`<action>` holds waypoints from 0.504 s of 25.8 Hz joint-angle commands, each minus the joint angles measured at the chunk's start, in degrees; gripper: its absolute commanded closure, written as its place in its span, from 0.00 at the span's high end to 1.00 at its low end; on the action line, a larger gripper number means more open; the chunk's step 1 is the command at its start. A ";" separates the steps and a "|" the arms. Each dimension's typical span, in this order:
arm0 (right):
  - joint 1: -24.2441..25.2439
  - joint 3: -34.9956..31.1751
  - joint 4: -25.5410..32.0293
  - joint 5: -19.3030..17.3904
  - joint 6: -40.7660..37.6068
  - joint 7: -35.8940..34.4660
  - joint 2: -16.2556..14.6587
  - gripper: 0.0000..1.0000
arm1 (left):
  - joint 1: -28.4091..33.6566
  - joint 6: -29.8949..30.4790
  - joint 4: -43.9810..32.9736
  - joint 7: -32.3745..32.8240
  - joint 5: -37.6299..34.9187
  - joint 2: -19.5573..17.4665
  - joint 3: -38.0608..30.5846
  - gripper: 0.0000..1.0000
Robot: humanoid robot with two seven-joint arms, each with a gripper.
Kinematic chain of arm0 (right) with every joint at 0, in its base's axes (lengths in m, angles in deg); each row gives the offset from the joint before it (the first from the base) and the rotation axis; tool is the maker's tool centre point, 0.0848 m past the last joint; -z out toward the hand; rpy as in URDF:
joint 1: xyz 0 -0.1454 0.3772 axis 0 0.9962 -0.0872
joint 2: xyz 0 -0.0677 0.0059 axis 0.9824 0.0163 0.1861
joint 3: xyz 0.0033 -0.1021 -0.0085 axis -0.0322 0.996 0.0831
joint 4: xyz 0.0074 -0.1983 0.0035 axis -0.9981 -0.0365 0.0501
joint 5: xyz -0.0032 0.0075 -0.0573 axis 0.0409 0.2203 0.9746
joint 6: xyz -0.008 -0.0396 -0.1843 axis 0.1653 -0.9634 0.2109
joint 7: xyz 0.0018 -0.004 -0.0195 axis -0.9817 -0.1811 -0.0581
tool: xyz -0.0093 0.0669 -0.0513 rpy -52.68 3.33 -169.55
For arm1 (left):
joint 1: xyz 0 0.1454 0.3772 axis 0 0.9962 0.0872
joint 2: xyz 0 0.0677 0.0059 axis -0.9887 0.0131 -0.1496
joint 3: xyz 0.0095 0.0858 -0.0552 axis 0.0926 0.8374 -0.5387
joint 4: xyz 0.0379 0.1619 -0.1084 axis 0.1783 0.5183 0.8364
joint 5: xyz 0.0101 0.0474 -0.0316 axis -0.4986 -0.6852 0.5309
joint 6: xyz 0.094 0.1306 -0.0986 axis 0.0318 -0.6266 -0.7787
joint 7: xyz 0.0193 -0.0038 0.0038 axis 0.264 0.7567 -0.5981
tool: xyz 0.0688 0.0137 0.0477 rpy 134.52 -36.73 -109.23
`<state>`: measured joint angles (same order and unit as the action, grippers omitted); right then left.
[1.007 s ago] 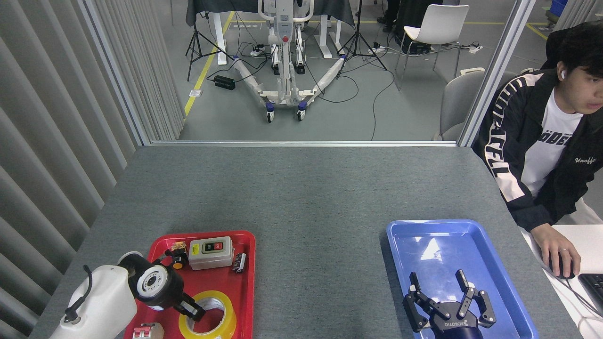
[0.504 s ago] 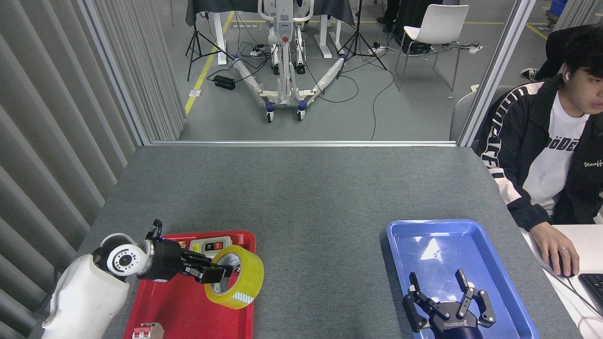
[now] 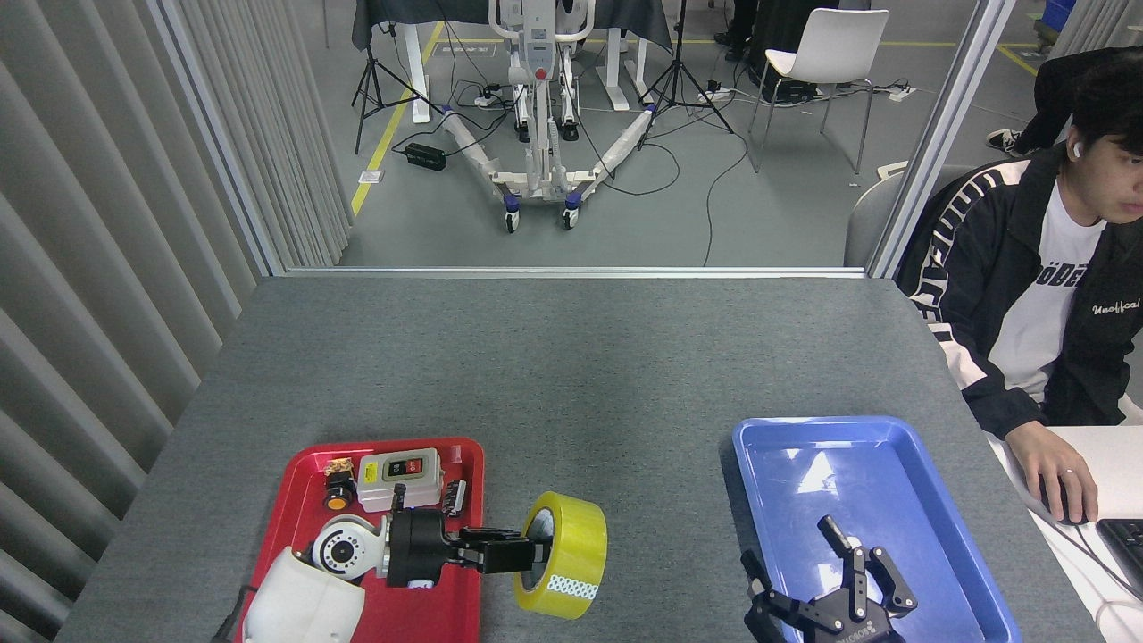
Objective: Place and move tape with both arms
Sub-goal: 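Lift the tape roll and carry it toward the blue tray, then hand the tape roll from the left gripper to the right gripper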
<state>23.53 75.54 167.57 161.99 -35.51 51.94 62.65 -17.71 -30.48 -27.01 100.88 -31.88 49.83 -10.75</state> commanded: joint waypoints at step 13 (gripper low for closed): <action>2.71 0.11 0.92 -3.07 -17.34 3.09 0.36 1.00 | -0.19 0.09 4.86 -0.08 8.24 3.42 -0.15 0.00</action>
<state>27.51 72.28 168.56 158.76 -52.72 54.23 62.69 -18.11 -30.39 -21.58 100.76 -25.29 52.99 -11.73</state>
